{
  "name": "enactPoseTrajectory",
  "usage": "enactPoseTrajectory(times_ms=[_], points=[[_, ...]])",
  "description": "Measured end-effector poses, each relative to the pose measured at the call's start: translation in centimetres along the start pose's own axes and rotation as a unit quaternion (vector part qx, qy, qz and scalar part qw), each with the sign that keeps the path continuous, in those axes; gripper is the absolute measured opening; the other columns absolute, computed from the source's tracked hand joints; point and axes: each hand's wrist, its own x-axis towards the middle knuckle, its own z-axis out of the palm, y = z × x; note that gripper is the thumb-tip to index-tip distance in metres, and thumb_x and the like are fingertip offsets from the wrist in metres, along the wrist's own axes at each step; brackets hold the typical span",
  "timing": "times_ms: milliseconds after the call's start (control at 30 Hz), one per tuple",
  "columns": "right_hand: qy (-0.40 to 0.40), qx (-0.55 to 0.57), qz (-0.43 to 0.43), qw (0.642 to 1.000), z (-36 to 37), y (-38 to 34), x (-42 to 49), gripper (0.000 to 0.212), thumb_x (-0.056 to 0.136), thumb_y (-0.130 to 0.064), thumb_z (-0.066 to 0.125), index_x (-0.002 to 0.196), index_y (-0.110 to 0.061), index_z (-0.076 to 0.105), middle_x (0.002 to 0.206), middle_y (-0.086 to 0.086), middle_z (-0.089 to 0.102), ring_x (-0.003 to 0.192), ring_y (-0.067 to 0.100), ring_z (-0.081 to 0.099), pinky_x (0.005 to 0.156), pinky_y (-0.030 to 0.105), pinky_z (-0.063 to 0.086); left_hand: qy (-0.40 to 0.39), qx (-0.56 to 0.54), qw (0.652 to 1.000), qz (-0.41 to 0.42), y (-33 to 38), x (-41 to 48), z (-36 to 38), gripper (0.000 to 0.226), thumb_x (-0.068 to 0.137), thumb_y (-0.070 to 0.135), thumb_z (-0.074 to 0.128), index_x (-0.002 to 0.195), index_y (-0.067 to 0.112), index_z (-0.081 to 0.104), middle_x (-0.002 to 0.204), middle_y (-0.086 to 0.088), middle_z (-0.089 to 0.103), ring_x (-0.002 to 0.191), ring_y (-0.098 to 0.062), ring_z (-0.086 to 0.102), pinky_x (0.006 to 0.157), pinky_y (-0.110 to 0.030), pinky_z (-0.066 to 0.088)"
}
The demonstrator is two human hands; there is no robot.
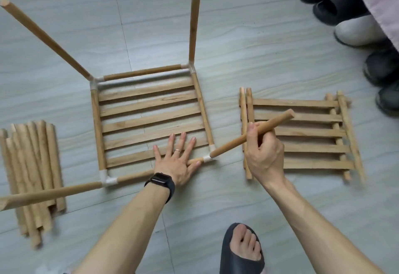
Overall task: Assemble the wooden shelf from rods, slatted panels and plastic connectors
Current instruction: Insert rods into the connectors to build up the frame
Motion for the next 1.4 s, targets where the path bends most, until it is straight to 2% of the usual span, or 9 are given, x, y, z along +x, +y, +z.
enactPoseTrajectory(times_ms=[133, 367, 533, 667, 767, 1000, 1067, 1167, 1400], points=[[-0.034, -0.029, -0.060, 0.997, 0.5, -0.3, -0.5, 0.034, 0.101, -0.047, 0.043, 0.100, -0.017, 0.058, 0.062, -0.020, 0.051, 0.064, 0.017, 0.058, 0.059, 0.027, 0.042, 0.006, 0.003, 1.000, -0.014, 0.4, -0.1, 0.3, 0.068, 0.097, 0.072, 0.007, 0.140, 0.048, -0.040, 0.148, 0.015, -0.051, 0.141, -0.022, -0.044, 0.113, -0.072, -0.011], [0.034, -0.009, -0.013, 0.999, -0.2, 0.7, -1.1, 0.031, 0.099, -0.050, 0.043, 0.096, -0.023, 0.057, 0.066, -0.015, 0.056, 0.062, 0.011, 0.055, 0.057, 0.020, 0.036, -0.003, -0.003, 1.000, -0.015, 0.2, 0.0, 0.5, 0.070, 0.097, 0.072, 0.008, 0.141, 0.049, -0.041, 0.149, 0.016, -0.051, 0.142, -0.023, -0.043, 0.112, -0.072, -0.014], [0.037, -0.031, -0.015, 0.999, -0.2, 0.5, -1.5, 0.016, 0.101, -0.044, 0.049, 0.095, -0.029, 0.054, 0.068, -0.022, 0.056, 0.066, -0.016, 0.054, 0.061, 0.000, 0.034, -0.007, -0.010, 1.000, -0.015, 0.2, 0.2, 0.6, 0.071, 0.097, 0.073, 0.009, 0.141, 0.049, -0.040, 0.148, 0.017, -0.052, 0.142, -0.022, -0.043, 0.113, -0.071, -0.014], [0.061, -0.014, 0.098, 0.993, -0.6, 1.8, -0.8, 0.029, 0.104, -0.041, 0.052, 0.092, -0.016, 0.059, 0.068, -0.011, 0.058, 0.070, 0.016, 0.059, 0.065, 0.032, 0.040, -0.011, -0.011, 1.000, -0.014, 0.2, 0.1, 0.4, 0.070, 0.097, 0.073, 0.009, 0.139, 0.049, -0.040, 0.148, 0.017, -0.051, 0.143, -0.022, -0.042, 0.113, -0.071, -0.014], [0.066, -0.014, 0.130, 0.989, -1.4, 2.6, -0.6, 0.033, 0.103, -0.042, 0.051, 0.089, -0.013, 0.057, 0.066, -0.007, 0.056, 0.065, 0.020, 0.055, 0.064, 0.034, 0.037, -0.013, -0.017, 1.000, -0.011, 0.2, 0.1, 0.3, 0.070, 0.096, 0.073, 0.009, 0.141, 0.048, -0.039, 0.148, 0.017, -0.051, 0.142, -0.022, -0.043, 0.113, -0.071, -0.014], [-0.023, -0.028, -0.129, 0.991, -0.1, 0.2, -3.4, 0.031, 0.104, -0.041, 0.050, 0.094, -0.015, 0.064, 0.073, -0.018, 0.062, 0.061, 0.003, 0.058, 0.057, 0.006, 0.041, -0.018, -0.019, 1.000, -0.015, 0.3, 0.1, 0.3, 0.071, 0.096, 0.073, 0.009, 0.143, 0.048, -0.038, 0.147, 0.018, -0.051, 0.142, -0.021, -0.043, 0.114, -0.071, -0.014], [-0.067, -0.068, -0.231, 0.968, 0.9, 0.3, -4.6, 0.032, 0.105, -0.033, 0.052, 0.092, -0.010, 0.069, 0.084, -0.011, 0.069, 0.064, 0.004, 0.063, 0.053, 0.014, 0.050, -0.020, -0.021, 0.999, -0.017, 0.3, 0.1, 0.3, 0.071, 0.096, 0.073, 0.009, 0.143, 0.048, -0.038, 0.148, 0.018, -0.051, 0.142, -0.020, -0.043, 0.114, -0.071, -0.014], [-0.092, -0.087, -0.206, 0.970, 1.8, 0.9, -5.7, 0.031, 0.105, -0.030, 0.051, 0.097, -0.012, 0.075, 0.092, -0.007, 0.072, 0.073, 0.011, 0.070, 0.054, 0.033, 0.056, -0.022, -0.022, 0.999, -0.020, 0.5, 0.1, 0.3, 0.071, 0.096, 0.074, 0.010, 0.143, 0.048, -0.037, 0.148, 0.018, -0.052, 0.142, -0.021, -0.043, 0.114, -0.071, -0.014], [-0.099, -0.031, -0.172, 0.980, 2.2, 1.5, -5.3, 0.030, 0.103, -0.025, 0.053, 0.094, -0.007, 0.075, 0.094, -0.005, 0.071, 0.063, 0.016, 0.068, 0.051, 0.037, 0.054, -0.027, -0.020, 0.999, -0.026, 0.6, 0.1, -0.1, 0.072, 0.097, 0.073, 0.012, 0.143, 0.047, -0.037, 0.148, 0.016, -0.051, 0.142, -0.021, -0.044, 0.114, -0.071, -0.013]])
